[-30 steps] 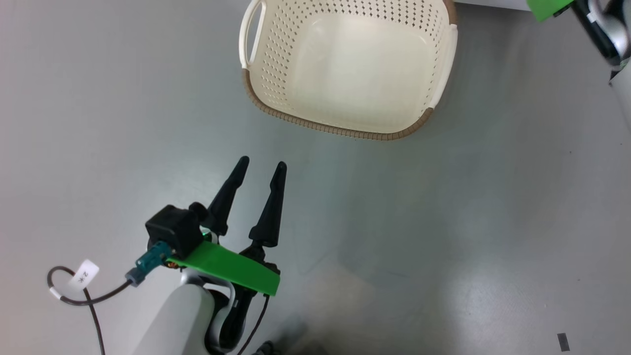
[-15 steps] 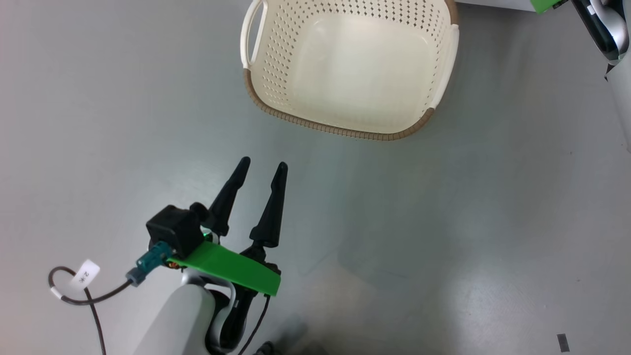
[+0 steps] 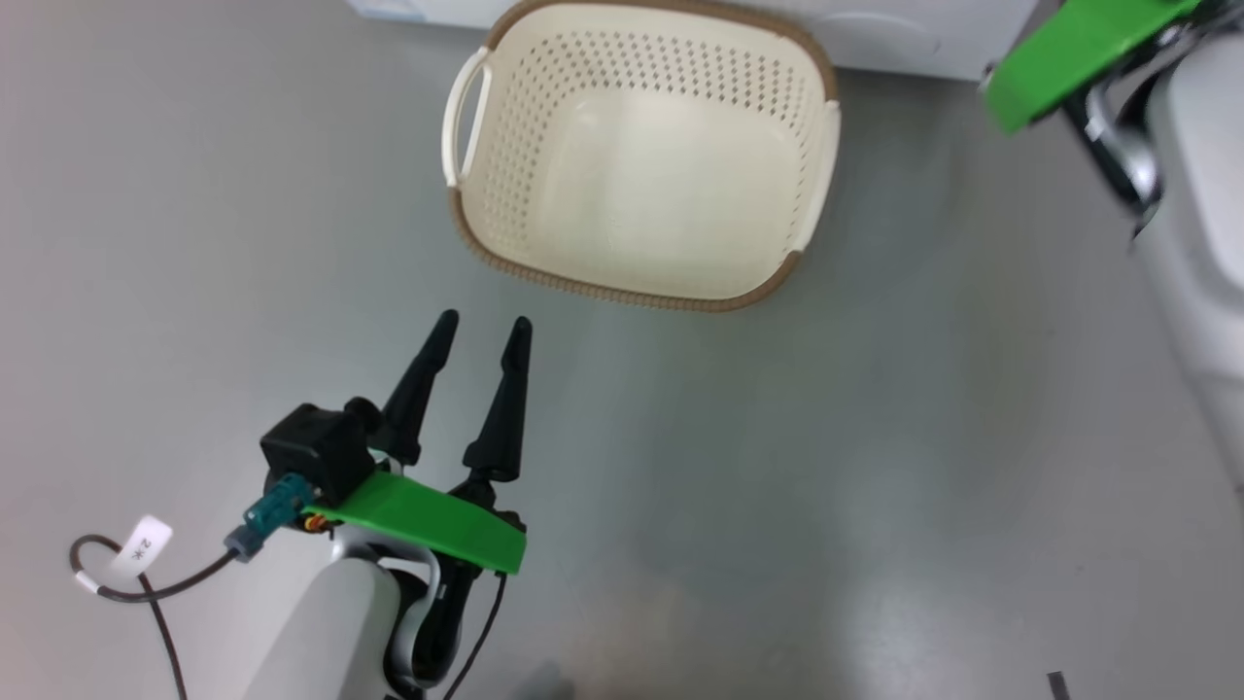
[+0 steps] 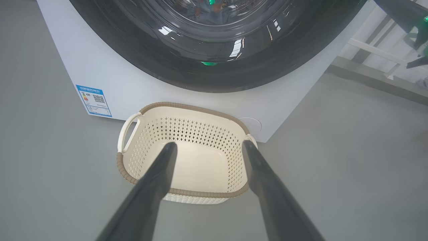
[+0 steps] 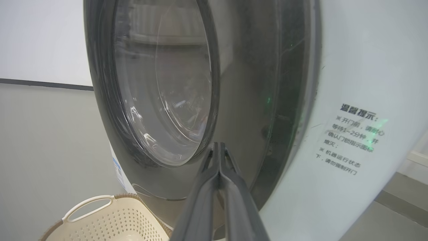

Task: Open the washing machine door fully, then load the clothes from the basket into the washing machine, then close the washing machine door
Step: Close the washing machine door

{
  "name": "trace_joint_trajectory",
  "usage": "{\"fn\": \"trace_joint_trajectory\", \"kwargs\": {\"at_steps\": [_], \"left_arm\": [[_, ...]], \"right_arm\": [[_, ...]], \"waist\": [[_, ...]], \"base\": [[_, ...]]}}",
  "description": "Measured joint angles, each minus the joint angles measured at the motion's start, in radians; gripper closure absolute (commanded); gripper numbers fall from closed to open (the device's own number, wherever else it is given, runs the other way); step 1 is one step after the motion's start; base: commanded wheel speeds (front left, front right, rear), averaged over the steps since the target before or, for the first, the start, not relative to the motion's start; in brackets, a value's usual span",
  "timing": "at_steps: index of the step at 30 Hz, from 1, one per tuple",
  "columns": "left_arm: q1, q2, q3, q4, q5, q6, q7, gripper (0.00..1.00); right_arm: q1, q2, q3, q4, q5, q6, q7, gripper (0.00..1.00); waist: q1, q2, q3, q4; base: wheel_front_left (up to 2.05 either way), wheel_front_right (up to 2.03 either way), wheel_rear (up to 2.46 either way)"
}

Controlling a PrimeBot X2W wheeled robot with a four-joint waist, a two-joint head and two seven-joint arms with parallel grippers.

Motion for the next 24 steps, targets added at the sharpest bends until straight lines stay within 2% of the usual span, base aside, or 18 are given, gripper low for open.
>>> {"fn": "trace_joint_trajectory", "kwargs": {"at_steps": [5, 10, 17, 24], "left_arm": [[0.003, 0.000, 0.023, 0.016, 0.027, 0.000, 0.000, 0.00], [0.022, 0.004, 0.050, 0.030, 0.045, 0.000, 0.000, 0.00], [0.095, 0.033, 0.073, 0.040, 0.060, 0.000, 0.000, 0.00], [0.192, 0.057, 0.103, 0.049, 0.062, 0.000, 0.000, 0.00]], "right_arm": [[0.090, 0.025, -0.025, -0.036, 0.010, 0.000, 0.000, 1.00], [0.215, 0.052, -0.096, -0.102, 0.016, 0.000, 0.000, 1.00], [0.483, 0.087, -0.231, -0.203, 0.015, 0.000, 0.000, 1.00], [0.734, 0.158, -0.360, -0.267, -0.003, 0.000, 0.002, 1.00]], "waist": [[0.0000, 0.0000, -0.036, -0.026], [0.0000, 0.0000, -0.091, -0.065], [0.0000, 0.0000, -0.207, -0.125], [0.0000, 0.0000, -0.333, -0.186]], "base": [[0.00, 0.00, 0.00], [0.00, 0.00, 0.00], [0.00, 0.00, 0.00], [0.00, 0.00, 0.00]]}}
